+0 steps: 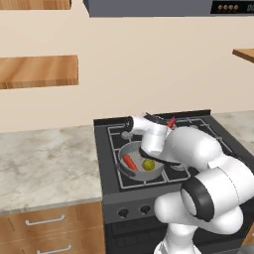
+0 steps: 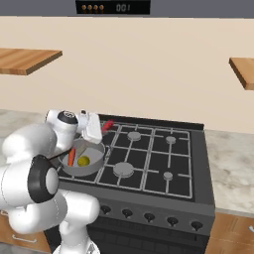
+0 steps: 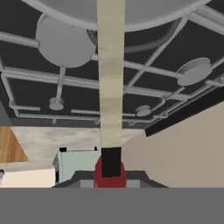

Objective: Put the carrot and lemon in the pot. Retrieve the spatula and lightly stir the vegetables in the pot.

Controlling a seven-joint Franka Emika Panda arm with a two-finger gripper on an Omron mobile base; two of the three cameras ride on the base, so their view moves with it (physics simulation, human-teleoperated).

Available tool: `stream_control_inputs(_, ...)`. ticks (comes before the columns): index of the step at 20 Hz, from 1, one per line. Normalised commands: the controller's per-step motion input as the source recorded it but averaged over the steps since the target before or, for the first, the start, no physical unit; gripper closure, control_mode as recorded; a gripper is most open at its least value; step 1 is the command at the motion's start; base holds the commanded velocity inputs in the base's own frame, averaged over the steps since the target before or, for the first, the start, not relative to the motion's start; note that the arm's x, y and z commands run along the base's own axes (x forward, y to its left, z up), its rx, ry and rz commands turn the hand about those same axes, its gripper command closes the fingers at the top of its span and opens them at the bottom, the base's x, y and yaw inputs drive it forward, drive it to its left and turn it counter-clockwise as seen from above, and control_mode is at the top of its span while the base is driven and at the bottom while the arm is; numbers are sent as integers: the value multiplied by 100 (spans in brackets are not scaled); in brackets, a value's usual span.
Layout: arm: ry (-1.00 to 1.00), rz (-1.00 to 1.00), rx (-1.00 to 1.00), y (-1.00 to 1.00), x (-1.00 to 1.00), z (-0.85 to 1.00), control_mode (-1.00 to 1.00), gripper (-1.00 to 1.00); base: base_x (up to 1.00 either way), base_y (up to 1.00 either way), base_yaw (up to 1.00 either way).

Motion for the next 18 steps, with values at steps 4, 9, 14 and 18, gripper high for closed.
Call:
stream_control_inputs(4, -6, 0, 13, -4, 25, 45, -100, 100, 0, 0, 0)
stream_control_inputs(9, -2, 3, 8, 28, -13, -19, -100, 100, 0, 0, 0)
stream_control_inputs(14, -1, 0, 0, 23, 4, -48, -100, 100, 0, 0, 0)
stream_control_inputs(18, 0, 1, 0, 33, 1, -17, -100, 100, 0, 0, 0)
